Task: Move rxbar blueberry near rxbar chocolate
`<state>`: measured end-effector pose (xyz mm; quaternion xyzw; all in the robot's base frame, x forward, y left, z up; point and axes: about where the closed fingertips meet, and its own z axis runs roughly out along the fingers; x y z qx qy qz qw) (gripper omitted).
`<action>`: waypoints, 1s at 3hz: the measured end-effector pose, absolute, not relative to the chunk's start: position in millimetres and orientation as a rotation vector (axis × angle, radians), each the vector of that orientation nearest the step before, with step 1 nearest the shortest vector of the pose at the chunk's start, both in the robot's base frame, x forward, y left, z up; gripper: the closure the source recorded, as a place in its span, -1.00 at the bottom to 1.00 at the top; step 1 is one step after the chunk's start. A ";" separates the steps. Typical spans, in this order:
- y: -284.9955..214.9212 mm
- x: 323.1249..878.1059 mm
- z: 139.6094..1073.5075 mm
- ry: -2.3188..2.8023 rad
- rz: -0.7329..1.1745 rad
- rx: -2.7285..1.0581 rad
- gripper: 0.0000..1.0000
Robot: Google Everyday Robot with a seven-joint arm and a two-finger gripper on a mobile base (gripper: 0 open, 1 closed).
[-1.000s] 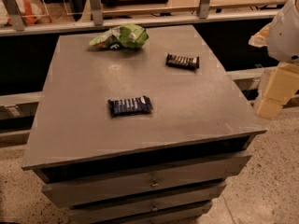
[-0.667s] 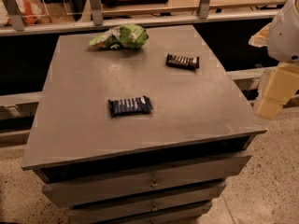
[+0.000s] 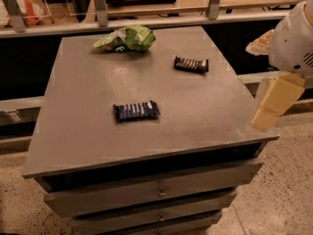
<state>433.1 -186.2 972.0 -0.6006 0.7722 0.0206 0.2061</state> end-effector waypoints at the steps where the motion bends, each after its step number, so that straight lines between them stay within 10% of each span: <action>1: -147.4 423.3 950.3 2.061 0.264 -1.617 -1.00; 3: -68.1 422.4 917.2 1.879 0.570 -1.539 -1.00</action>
Offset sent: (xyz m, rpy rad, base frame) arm -0.0150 0.1283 -0.0696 0.5331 0.0657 0.1467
